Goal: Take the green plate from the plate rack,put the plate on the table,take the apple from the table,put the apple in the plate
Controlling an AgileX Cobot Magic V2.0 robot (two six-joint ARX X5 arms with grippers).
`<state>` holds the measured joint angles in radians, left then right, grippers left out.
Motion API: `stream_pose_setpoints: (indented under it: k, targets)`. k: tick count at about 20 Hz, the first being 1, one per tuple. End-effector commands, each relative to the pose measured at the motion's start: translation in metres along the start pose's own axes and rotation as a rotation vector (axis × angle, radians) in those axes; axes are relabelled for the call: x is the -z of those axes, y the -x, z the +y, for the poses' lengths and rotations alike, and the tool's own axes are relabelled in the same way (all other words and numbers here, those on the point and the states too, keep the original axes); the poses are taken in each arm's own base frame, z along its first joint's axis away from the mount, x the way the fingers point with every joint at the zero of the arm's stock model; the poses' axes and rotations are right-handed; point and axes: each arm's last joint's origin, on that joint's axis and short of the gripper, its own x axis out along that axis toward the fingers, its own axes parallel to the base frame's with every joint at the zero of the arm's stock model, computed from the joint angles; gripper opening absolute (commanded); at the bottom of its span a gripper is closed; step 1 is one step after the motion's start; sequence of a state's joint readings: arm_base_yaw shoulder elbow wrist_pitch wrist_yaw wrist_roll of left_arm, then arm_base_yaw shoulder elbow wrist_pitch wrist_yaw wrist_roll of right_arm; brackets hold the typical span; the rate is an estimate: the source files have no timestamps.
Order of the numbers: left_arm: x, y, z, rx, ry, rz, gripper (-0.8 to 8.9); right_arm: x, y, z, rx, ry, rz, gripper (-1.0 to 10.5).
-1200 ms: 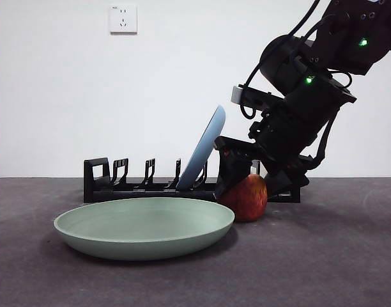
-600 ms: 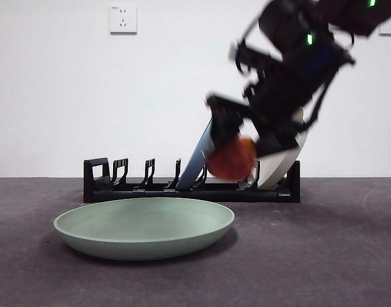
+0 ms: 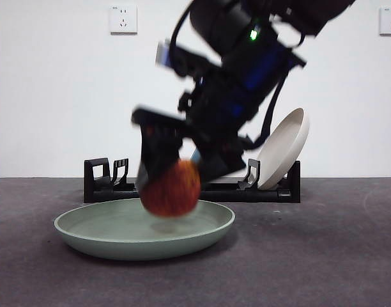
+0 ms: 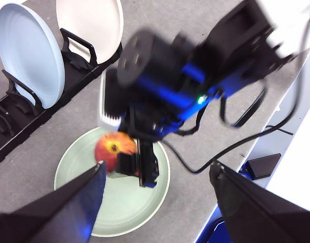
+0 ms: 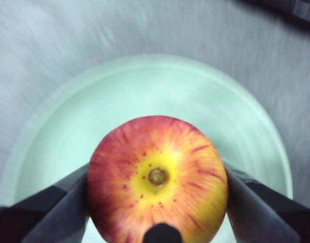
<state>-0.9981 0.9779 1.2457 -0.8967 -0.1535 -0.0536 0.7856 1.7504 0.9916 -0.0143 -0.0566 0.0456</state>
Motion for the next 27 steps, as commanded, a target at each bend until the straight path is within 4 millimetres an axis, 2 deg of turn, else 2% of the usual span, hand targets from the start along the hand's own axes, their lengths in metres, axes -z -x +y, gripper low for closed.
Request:
stream_pose_setpoints:
  k: [1,6,7,8,11,13,17,20,22,25,27]
  targets:
    - [-0.001,0.000,-0.001,0.005,0.005,-0.005,3.46,0.012,-0.015,0.005,0.026,0.004,0.052,-0.2]
    - [-0.001,0.000,-0.001,0.004,0.005,-0.005,3.46,0.016,-0.019,0.015,0.058,0.033,0.070,-0.1]
    - [-0.001,0.000,-0.001,0.004,0.005,-0.005,3.46,0.017,-0.019,0.015,0.056,0.033,0.076,0.3]
    - [-0.001,0.000,-0.001,0.004,0.005,-0.005,3.46,0.017,-0.019,0.015,0.058,0.033,0.083,1.0]
    - [-0.001,0.000,-0.001,0.004,0.005,-0.005,3.46,0.017,-0.019,0.014,0.063,0.032,0.084,5.4]
    - [-0.001,0.000,-0.001,0.004,0.005,-0.005,3.46,0.015,-0.018,0.014,0.088,0.033,0.071,6.0]
    - [-0.001,0.000,-0.001,0.004,0.005,-0.005,3.46,0.006,-0.007,0.015,0.095,0.055,0.025,6.0]
    - [-0.001,0.000,-0.001,0.004,0.002,-0.005,3.46,-0.008,0.015,0.016,0.101,0.053,-0.037,6.0]
    - [-0.001,0.000,-0.001,0.004,0.002,-0.005,3.46,-0.015,0.037,0.017,0.100,0.053,-0.056,6.0]
    - [0.000,0.000,-0.001,0.004,0.001,0.003,3.46,-0.018,0.081,0.018,0.090,0.054,-0.034,6.0]
    - [0.002,0.000,0.000,0.003,-0.003,0.021,3.46,-0.014,0.117,0.021,0.017,0.050,0.008,6.0]
